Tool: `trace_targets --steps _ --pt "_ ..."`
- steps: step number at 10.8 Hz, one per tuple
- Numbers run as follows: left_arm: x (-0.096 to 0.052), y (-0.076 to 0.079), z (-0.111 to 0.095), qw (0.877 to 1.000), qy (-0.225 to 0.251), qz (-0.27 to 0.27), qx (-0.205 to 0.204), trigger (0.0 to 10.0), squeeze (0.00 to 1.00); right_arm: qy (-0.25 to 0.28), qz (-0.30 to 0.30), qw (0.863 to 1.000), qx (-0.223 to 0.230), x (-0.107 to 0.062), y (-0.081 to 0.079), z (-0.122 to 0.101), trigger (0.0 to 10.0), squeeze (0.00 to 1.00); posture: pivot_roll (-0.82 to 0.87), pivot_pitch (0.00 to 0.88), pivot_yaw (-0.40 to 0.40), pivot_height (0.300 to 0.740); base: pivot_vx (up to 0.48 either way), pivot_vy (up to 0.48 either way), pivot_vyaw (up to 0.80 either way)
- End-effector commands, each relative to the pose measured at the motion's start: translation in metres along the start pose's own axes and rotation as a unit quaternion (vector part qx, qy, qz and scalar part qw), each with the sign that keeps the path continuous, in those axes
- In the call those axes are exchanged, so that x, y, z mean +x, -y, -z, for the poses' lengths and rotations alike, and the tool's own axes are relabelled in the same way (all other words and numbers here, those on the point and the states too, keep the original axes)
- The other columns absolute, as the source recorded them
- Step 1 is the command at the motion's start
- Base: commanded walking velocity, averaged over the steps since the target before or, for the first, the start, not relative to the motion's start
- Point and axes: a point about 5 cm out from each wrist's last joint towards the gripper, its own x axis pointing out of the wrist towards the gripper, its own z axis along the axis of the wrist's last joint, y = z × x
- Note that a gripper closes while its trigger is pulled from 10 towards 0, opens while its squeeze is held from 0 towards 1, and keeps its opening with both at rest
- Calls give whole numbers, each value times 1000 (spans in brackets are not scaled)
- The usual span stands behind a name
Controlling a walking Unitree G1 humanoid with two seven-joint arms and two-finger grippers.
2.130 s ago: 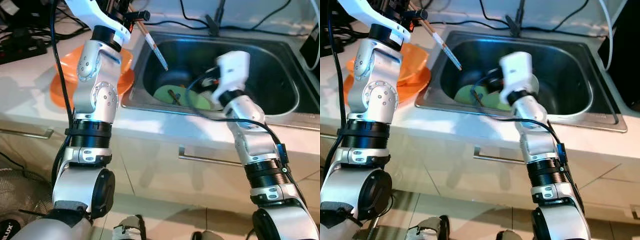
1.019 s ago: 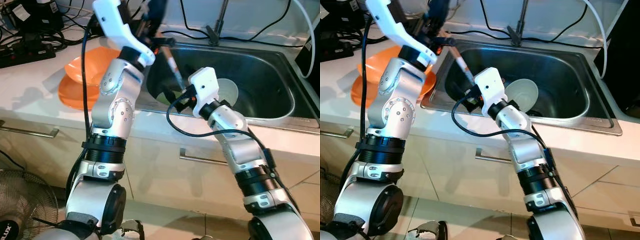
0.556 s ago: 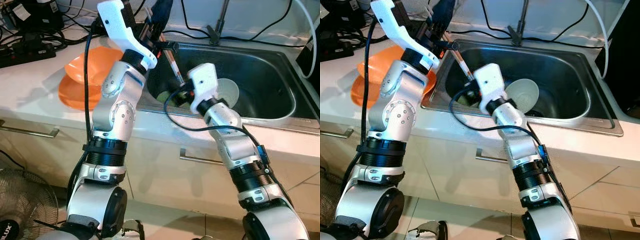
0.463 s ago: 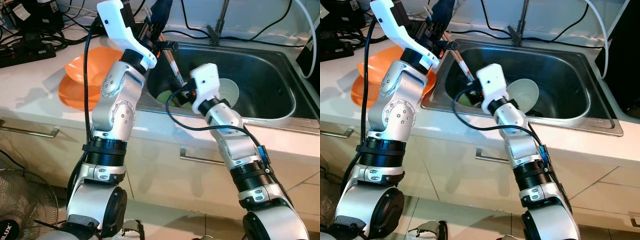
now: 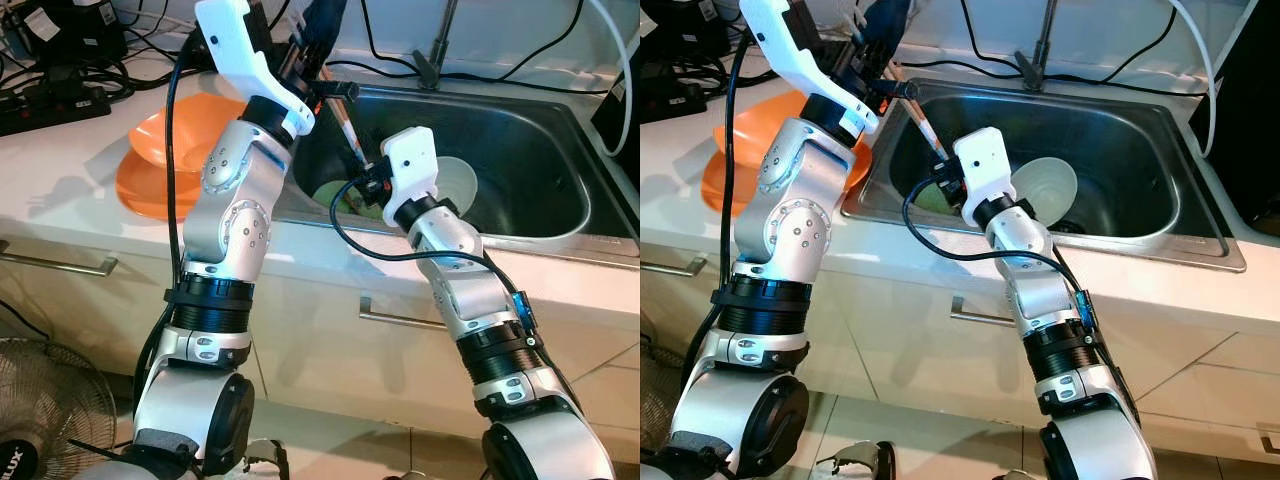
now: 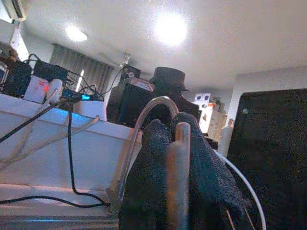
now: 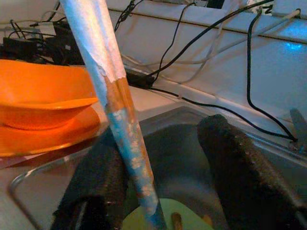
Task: Kitchen organization
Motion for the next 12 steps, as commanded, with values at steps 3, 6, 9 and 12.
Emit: trace_targets --steps 3,6,9,12 --pt "4 -3 -5 1000 10 -21 9 10000 0 17 8 1000 -3 3 4 -7 0 0 73 29 26 740 0 0 0" --pt "5 -3 -7 999 13 -33 3 10000 0 17 10 1000 -3 3 4 -6 0 0 80 17 29 740 0 0 0" --pt "6 -7 -8 998 21 -56 -29 10000 1000 17 16 1000 -5 3 5 -5 0 0 83 26 28 740 0 0 0" --pt "4 -9 -5 997 16 -55 -48 10000 1000 17 33 999 0 3 9 -5 0 0 82 27 29 740 0 0 0"
